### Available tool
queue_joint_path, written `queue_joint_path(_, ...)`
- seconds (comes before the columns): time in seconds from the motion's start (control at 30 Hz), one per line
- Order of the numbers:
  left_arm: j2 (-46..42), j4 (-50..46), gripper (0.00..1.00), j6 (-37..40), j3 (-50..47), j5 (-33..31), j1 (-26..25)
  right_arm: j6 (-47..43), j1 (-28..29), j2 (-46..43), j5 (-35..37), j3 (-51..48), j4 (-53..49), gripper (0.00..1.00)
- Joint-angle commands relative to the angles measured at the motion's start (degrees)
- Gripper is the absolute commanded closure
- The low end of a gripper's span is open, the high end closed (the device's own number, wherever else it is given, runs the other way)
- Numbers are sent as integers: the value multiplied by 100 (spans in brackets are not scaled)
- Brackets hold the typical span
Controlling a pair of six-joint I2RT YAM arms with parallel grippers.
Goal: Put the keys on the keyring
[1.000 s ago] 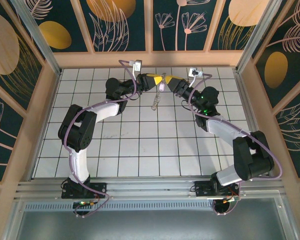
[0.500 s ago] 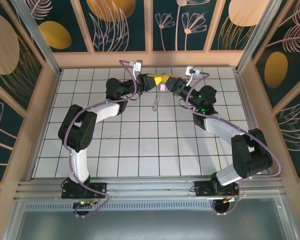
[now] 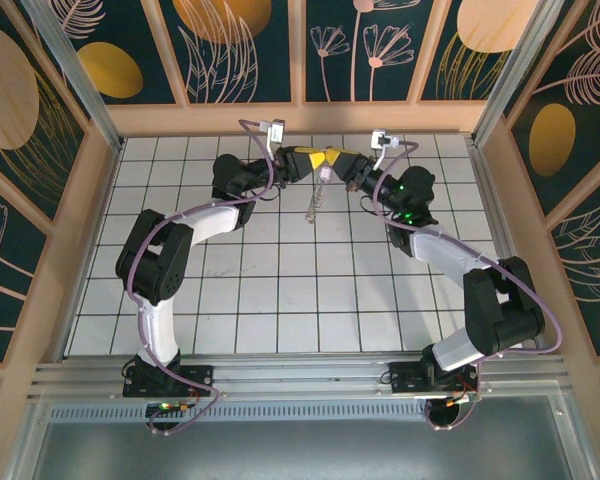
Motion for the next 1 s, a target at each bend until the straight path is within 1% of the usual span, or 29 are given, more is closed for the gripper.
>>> queue_joint_path(0.0, -468, -404, 79, 640, 150, 43, 76, -302, -303, -37, -448, 405, -280, 100)
queue_joint_path(0.13, -672, -1105, 72, 1244, 242, 91, 193, -780, -503, -57, -1003, 720, -1004, 100)
queue_joint_path(0.23, -690, -1649, 69, 1621, 413, 216, 238, -1102, -614, -34, -1352, 952, -1493, 100)
queue_joint_path(0.33, -644, -2211, 67, 1984, 635, 387, 250, -1343, -708, 56, -1712, 1151, -1811, 100)
queue_joint_path(0.53, -455, -3024, 66, 2427, 1031, 821, 257, -1719, -750, 244, -2287, 1448, -2243, 100)
queue_joint_path(0.87, -251, -3117, 65, 2351, 1163, 1117, 249, -1646, -754, 225, -2415, 1410, -2081, 100)
queue_joint_path(0.97, -186, -2923, 65, 2184, 1143, 1210, 231, -1502, -753, 208, -2429, 1356, -1893, 100)
